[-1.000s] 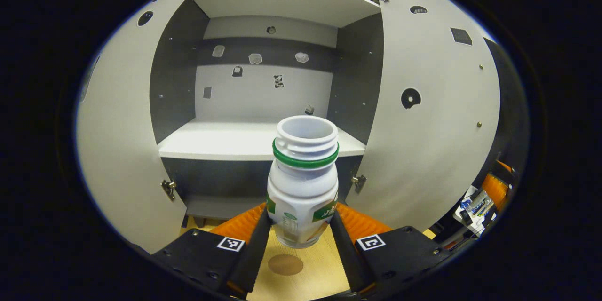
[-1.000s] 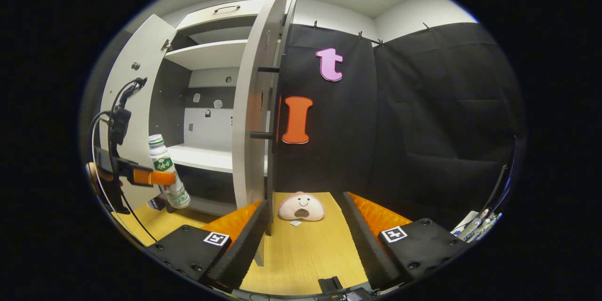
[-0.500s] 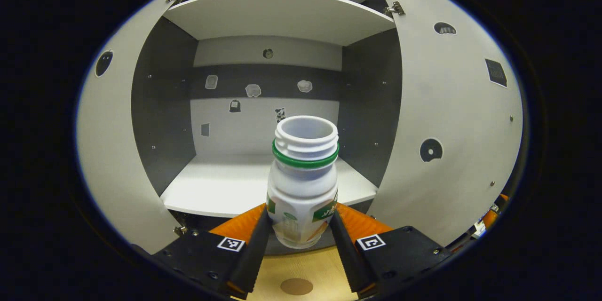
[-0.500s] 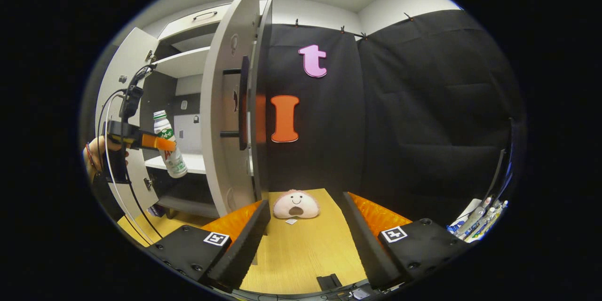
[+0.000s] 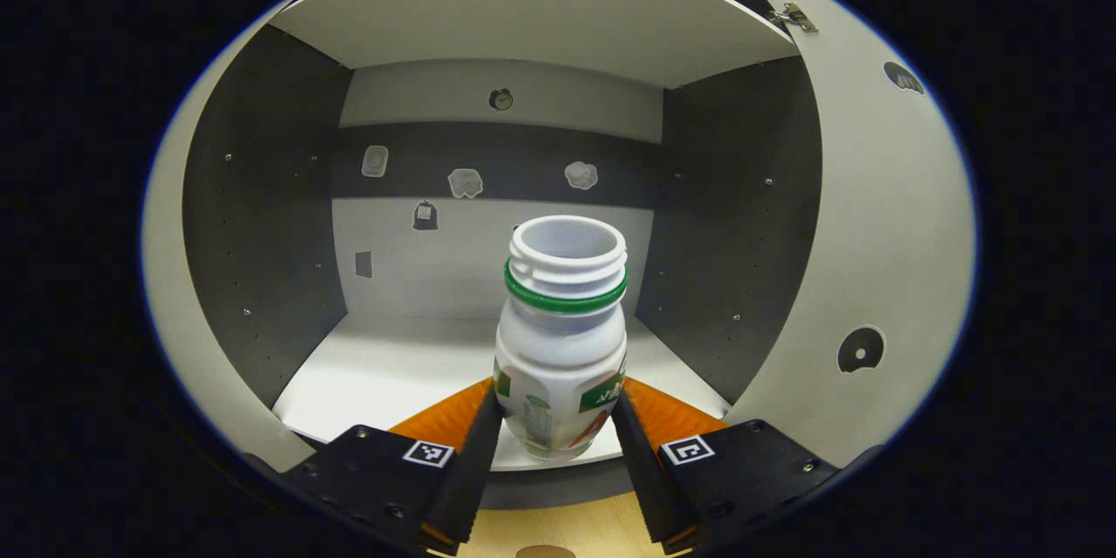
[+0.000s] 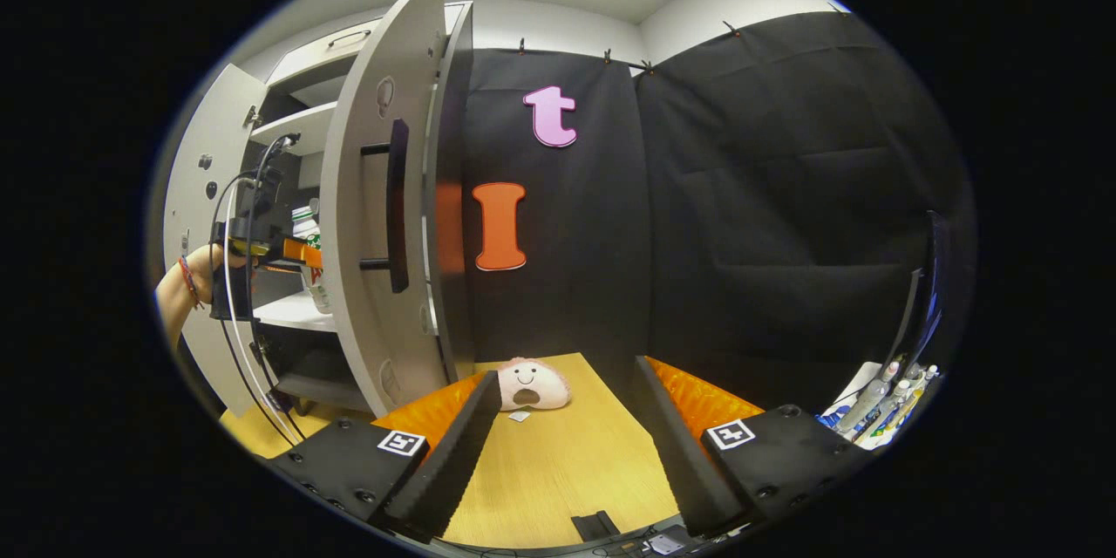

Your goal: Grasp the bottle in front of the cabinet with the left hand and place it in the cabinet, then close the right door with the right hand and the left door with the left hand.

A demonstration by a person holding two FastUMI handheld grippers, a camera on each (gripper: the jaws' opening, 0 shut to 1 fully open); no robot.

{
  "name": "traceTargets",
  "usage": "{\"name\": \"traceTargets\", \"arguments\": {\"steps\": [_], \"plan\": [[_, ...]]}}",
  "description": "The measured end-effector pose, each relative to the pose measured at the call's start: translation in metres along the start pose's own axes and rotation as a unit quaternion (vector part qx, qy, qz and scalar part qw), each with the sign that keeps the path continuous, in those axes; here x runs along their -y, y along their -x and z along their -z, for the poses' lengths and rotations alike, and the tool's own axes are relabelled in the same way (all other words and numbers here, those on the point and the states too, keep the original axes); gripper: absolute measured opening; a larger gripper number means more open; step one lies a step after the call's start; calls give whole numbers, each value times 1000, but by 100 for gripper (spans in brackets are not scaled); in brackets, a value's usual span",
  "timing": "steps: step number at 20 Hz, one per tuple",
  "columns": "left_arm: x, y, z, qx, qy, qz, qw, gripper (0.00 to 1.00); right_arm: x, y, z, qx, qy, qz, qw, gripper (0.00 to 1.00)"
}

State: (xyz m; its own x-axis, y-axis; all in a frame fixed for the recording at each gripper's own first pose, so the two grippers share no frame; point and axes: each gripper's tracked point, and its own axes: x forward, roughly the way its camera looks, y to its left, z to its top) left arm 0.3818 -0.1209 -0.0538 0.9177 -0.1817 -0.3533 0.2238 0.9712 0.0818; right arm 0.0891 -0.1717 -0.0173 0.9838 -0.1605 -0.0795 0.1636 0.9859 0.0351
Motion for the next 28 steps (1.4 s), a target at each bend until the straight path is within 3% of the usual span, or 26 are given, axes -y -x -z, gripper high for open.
{"name": "traceTargets", "arguments": {"steps": [2,4,11,12,13,15,21,28], "plan": [[0,-10,7,-15,-5,0,1000,72,0,1,2,-4,-6,6,1000,94],[1,-18,13,-29,-10,0,1000,72,1,0,5,-8,-8,11,1000,100],[-5,-26,6,-24,-47,-21,998,75,3,-2,7,-12,-7,15,1000,100],[-6,-25,3,-18,-50,-25,998,78,2,-2,8,-13,-7,12,1000,100],[-6,-22,2,-17,-53,-26,998,89,1,-2,9,-14,-6,10,1000,100],[-9,-14,0,-9,-52,-32,998,97,-2,-3,11,-14,-4,7,1000,100],[-15,39,-3,16,-25,-35,999,97,-12,-9,11,-17,6,-15,1000,100],[-36,143,-17,73,2,-80,994,97,-25,-30,5,-13,25,-62,998,100]]}}
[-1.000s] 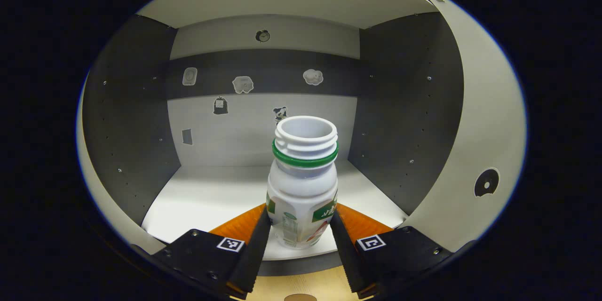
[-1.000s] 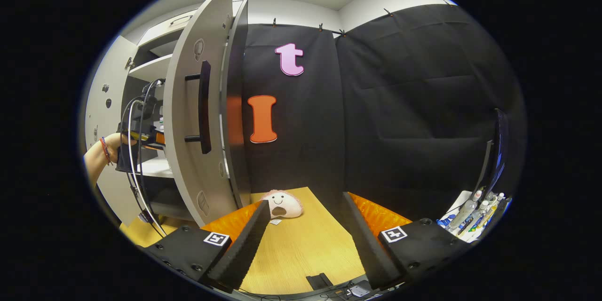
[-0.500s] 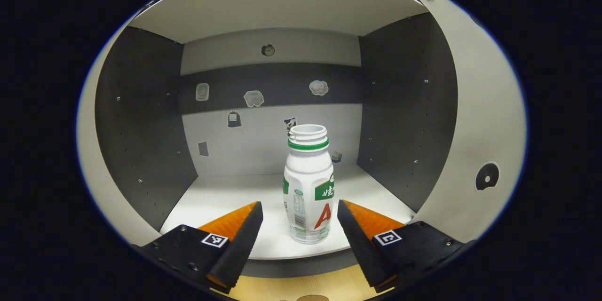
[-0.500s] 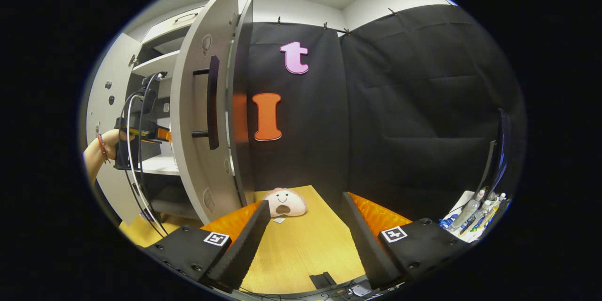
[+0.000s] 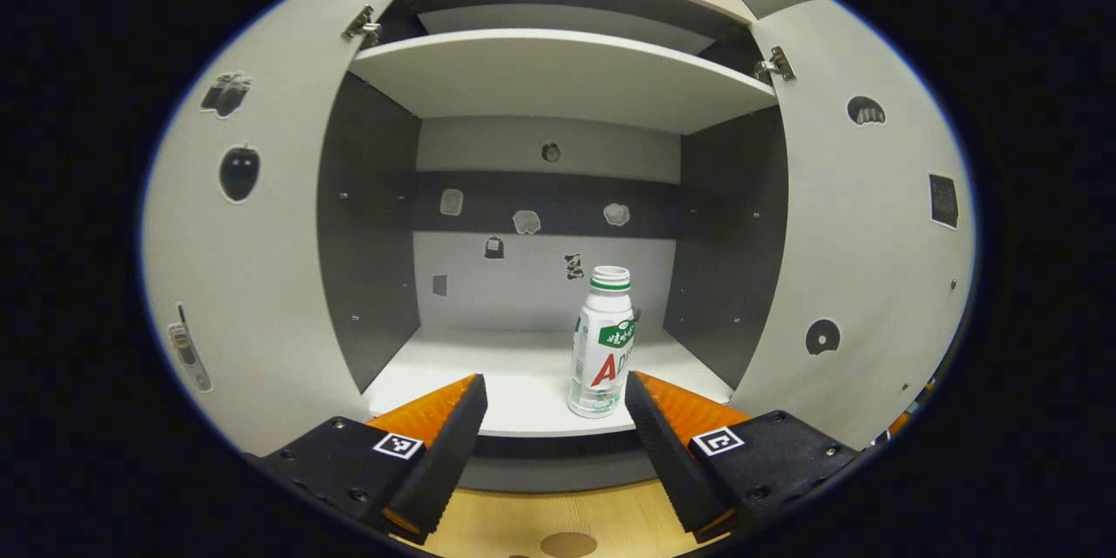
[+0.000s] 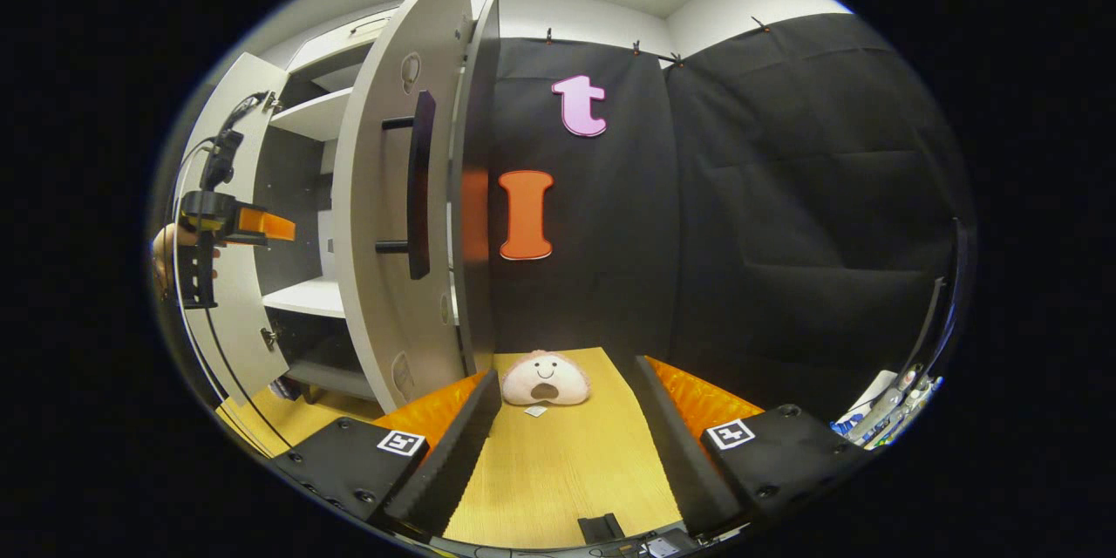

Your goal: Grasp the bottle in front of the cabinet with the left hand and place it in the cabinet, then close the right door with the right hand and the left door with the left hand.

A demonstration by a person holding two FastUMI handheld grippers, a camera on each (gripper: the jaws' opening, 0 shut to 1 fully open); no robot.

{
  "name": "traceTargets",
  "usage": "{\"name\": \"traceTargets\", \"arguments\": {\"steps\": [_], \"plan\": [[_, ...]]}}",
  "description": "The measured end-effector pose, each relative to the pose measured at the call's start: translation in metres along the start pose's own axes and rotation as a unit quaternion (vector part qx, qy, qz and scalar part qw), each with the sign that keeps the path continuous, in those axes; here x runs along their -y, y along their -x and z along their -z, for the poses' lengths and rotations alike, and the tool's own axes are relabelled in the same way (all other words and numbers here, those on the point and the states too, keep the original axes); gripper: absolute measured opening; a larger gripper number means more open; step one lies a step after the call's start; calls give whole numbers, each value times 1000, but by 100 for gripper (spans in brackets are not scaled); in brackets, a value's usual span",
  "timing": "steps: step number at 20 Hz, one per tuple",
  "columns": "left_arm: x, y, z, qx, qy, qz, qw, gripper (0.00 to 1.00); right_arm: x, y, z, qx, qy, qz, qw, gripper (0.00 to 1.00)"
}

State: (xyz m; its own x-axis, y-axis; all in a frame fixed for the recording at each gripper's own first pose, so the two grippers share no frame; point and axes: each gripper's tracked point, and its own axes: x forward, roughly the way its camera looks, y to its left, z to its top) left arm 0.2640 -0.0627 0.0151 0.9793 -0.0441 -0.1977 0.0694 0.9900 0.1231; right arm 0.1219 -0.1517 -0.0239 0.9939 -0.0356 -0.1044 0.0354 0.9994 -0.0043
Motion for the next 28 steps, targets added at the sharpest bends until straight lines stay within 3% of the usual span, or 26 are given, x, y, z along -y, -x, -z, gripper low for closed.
{"name": "traceTargets", "arguments": {"steps": [10,17,22,25,26,27,28], "plan": [[-52,127,12,40,50,-95,993,95,-14,-45,-3,-2,18,-75,997,100],[-92,167,23,59,19,-109,992,95,-41,-55,-3,7,27,-49,998,100],[-94,169,44,50,9,-70,996,95,-51,-50,2,14,24,-18,999,100],[-93,167,57,35,5,-30,999,95,-51,-47,2,21,25,5,999,95],[-94,167,61,32,3,-22,999,95,-51,-46,2,22,28,11,999,88],[-95,167,63,31,3,-16,999,95,-50,-43,2,22,31,18,999,95],[-97,167,64,30,5,-12,999,95,-50,-41,3,22,36,25,999,94]]}}
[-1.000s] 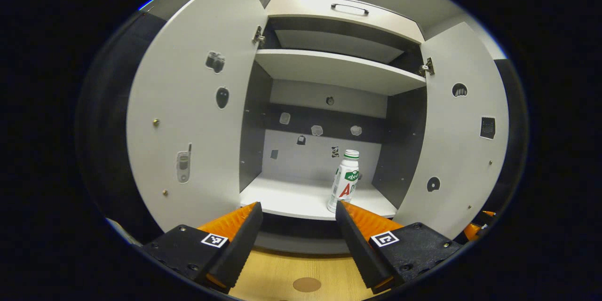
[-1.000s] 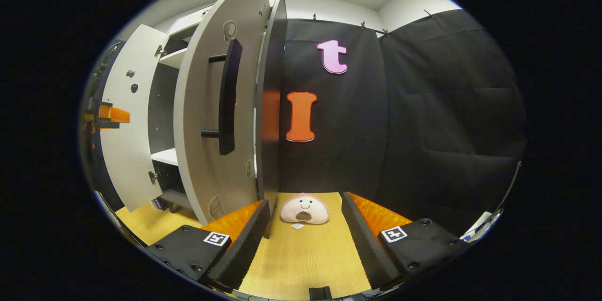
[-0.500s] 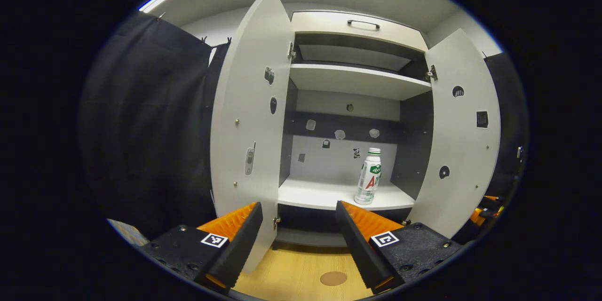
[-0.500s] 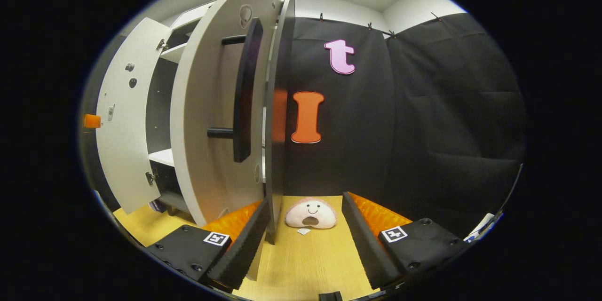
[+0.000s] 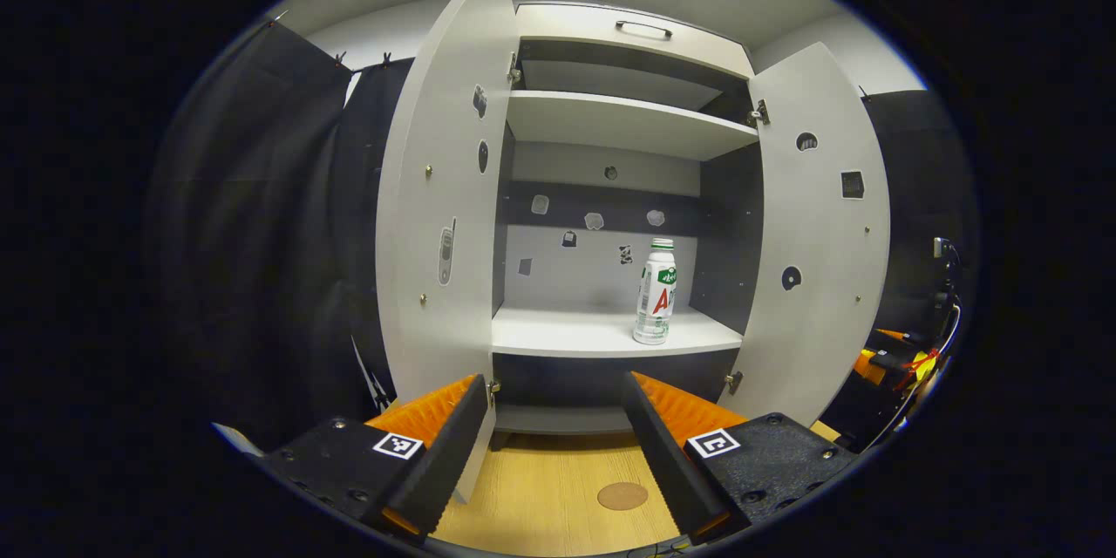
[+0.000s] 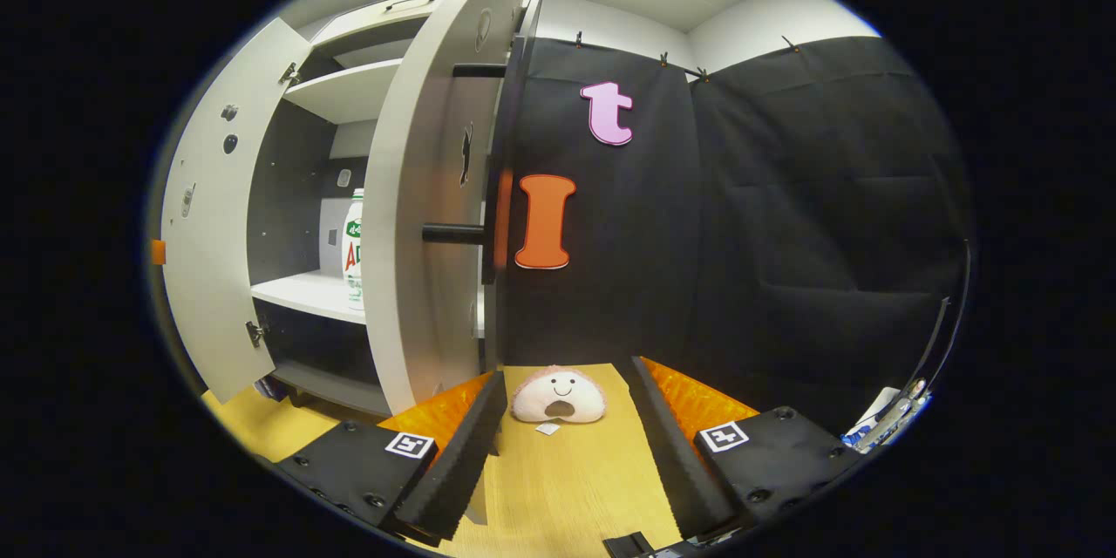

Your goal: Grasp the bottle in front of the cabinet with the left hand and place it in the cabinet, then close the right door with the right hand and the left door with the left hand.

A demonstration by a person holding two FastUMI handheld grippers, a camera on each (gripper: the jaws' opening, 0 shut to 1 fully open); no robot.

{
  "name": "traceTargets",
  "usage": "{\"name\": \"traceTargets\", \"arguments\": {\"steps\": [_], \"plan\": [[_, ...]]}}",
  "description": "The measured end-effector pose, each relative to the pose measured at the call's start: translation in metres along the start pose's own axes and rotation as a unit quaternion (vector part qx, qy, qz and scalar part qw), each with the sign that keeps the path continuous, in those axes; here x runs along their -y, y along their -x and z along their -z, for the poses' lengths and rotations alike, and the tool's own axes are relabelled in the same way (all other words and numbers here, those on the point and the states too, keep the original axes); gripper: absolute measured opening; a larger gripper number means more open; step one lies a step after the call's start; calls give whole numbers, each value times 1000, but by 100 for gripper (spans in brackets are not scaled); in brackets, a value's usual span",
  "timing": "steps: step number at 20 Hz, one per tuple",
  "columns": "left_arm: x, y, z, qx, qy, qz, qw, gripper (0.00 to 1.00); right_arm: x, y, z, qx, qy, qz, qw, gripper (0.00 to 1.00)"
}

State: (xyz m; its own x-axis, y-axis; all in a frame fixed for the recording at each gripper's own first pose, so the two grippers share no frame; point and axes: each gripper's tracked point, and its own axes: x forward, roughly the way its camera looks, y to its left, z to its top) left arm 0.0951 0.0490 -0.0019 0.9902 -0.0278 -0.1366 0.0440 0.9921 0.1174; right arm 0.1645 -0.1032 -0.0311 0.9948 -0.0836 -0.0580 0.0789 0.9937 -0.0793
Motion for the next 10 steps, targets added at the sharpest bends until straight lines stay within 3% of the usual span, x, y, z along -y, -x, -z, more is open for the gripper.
{"name": "traceTargets", "arguments": {"steps": [5,10], "plan": [[-11,0,-4,12,14,10,1000,95,-15,7,3,-5,-22,5,1000,93],[-29,5,-9,24,6,0,1000,93,-37,12,-2,-5,5,12,1000,93]]}}
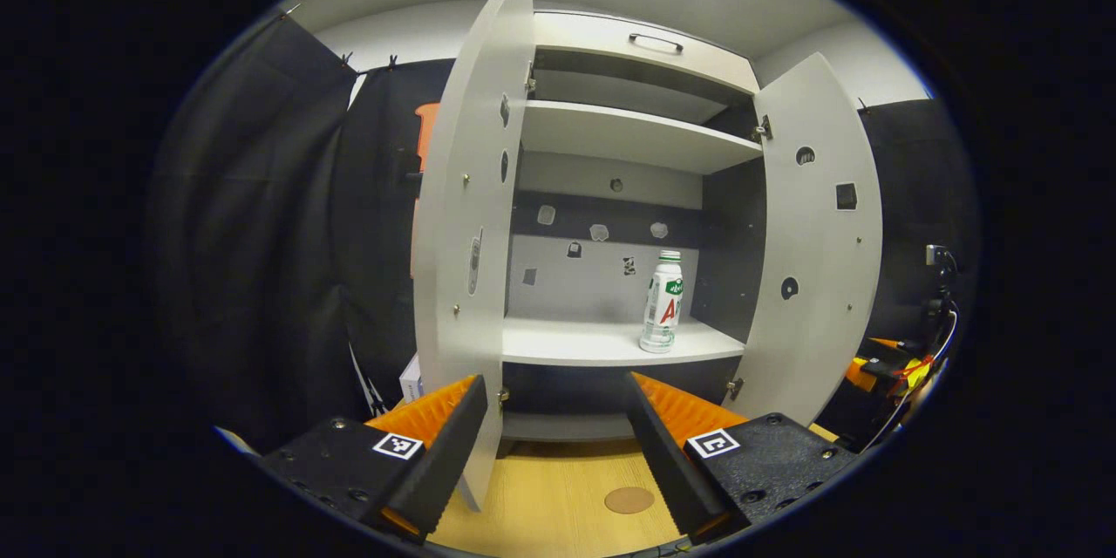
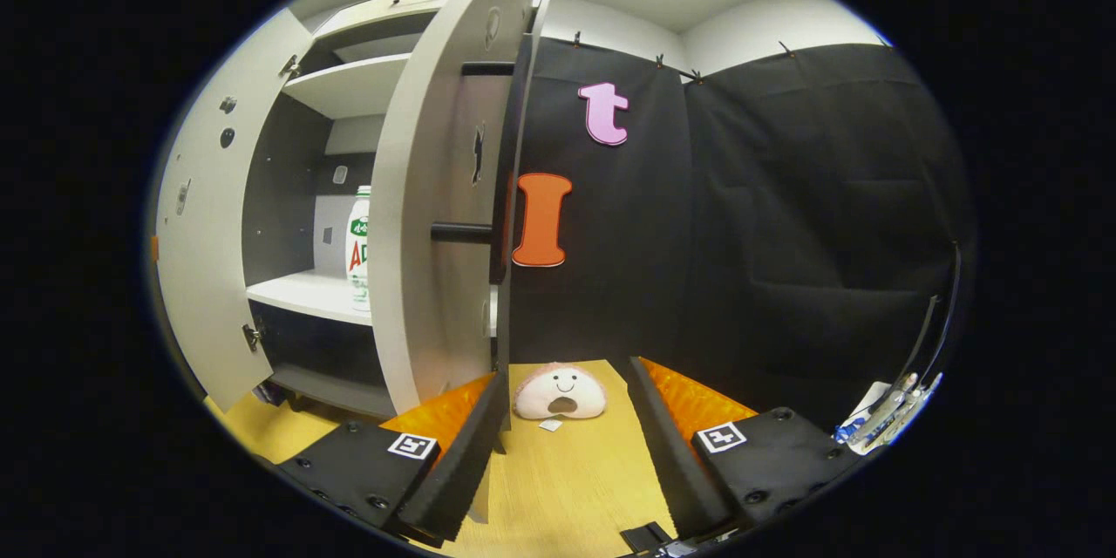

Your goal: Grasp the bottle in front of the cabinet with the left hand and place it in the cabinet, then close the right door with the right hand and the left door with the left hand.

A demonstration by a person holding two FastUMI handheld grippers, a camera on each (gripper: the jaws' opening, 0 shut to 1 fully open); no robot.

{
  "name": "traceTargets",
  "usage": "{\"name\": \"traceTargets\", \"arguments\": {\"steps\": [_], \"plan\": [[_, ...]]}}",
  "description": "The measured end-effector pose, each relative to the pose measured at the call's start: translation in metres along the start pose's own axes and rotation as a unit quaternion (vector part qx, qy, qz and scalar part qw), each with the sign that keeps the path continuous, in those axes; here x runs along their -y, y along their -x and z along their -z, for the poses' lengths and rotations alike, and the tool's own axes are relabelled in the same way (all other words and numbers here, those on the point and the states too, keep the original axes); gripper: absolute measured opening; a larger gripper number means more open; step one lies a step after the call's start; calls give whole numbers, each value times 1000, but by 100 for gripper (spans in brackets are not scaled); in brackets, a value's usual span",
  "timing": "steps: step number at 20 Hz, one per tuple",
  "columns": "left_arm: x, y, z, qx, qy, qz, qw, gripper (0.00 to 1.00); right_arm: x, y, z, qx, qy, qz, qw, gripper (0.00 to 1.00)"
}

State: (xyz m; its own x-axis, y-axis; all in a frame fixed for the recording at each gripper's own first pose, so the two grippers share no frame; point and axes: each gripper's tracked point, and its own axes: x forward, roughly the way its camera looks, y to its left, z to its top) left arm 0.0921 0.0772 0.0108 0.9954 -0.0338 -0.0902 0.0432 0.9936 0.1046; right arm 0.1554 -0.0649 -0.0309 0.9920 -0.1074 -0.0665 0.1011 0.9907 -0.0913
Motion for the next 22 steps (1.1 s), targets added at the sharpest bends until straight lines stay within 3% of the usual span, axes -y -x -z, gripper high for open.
{"name": "traceTargets", "arguments": {"steps": [1,2,12,13,15,16,18,20,22], "plan": [[-3,0,0,0,2,-2,1000,95,-7,1,-2,-1,4,-5,1000,93],[-7,2,0,1,3,-4,1000,95,-15,0,-2,-1,5,-10,1000,86],[-53,11,-6,14,3,-38,999,95,-102,-8,-4,-7,-9,-67,998,86],[-59,13,-6,15,3,-44,999,95,-112,-11,-3,-8,-11,-74,997,93],[-75,17,-5,16,2,-58,998,95,-135,-15,-2,-11,-16,-93,996,93],[-83,21,-5,16,3,-66,998,95,-149,-16,-3,-12,-19,-108,994,86],[-98,25,-6,16,6,-82,996,95,-164,-20,-5,-12,-20,-116,993,100],[-109,24,-6,17,6,-96,995,95,-165,-20,-5,-15,-23,-111,993,94],[-124,25,-5,17,2,-108,994,95,-164,-18,-9,-14,-26,-112,993,98]]}}
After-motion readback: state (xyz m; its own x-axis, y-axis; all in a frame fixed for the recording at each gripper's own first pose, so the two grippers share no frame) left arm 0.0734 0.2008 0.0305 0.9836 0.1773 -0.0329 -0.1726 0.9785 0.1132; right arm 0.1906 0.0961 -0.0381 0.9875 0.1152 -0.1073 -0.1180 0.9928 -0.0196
